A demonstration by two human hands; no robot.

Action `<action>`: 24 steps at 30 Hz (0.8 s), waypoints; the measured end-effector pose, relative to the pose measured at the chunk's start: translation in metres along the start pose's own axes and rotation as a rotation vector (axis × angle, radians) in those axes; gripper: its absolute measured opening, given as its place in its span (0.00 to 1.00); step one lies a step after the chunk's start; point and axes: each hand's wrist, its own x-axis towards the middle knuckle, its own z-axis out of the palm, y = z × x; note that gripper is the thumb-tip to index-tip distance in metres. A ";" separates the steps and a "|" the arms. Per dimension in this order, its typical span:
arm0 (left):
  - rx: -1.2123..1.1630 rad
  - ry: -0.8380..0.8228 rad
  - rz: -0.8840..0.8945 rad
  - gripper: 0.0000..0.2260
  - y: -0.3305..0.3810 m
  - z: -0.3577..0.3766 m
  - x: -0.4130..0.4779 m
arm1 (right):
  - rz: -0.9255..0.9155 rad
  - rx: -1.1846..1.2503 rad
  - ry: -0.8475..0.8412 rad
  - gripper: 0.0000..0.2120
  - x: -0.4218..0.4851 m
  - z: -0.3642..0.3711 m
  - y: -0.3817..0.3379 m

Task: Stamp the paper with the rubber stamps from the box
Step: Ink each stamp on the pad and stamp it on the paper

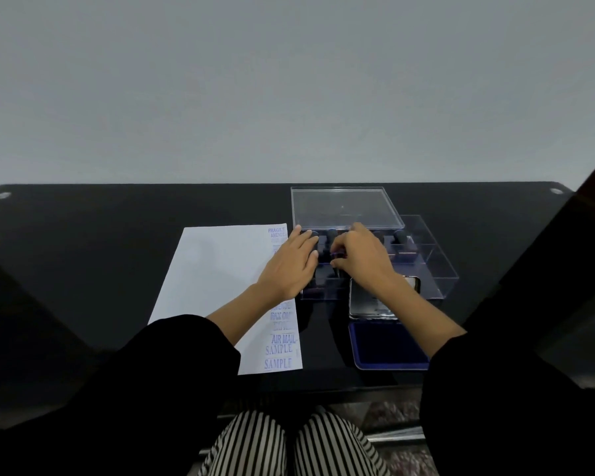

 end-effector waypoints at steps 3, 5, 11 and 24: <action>-0.001 -0.004 -0.002 0.21 0.001 -0.001 -0.001 | 0.004 -0.031 -0.023 0.14 -0.002 0.001 -0.002; -0.001 -0.007 -0.004 0.21 0.001 0.000 -0.001 | 0.013 -0.061 -0.055 0.15 -0.001 -0.001 -0.003; -0.047 0.031 0.017 0.21 0.001 -0.001 -0.003 | 0.018 -0.040 -0.029 0.10 0.001 -0.001 -0.011; -0.056 0.145 0.015 0.19 -0.012 -0.022 -0.015 | 0.187 -0.021 -0.146 0.20 0.008 0.012 -0.045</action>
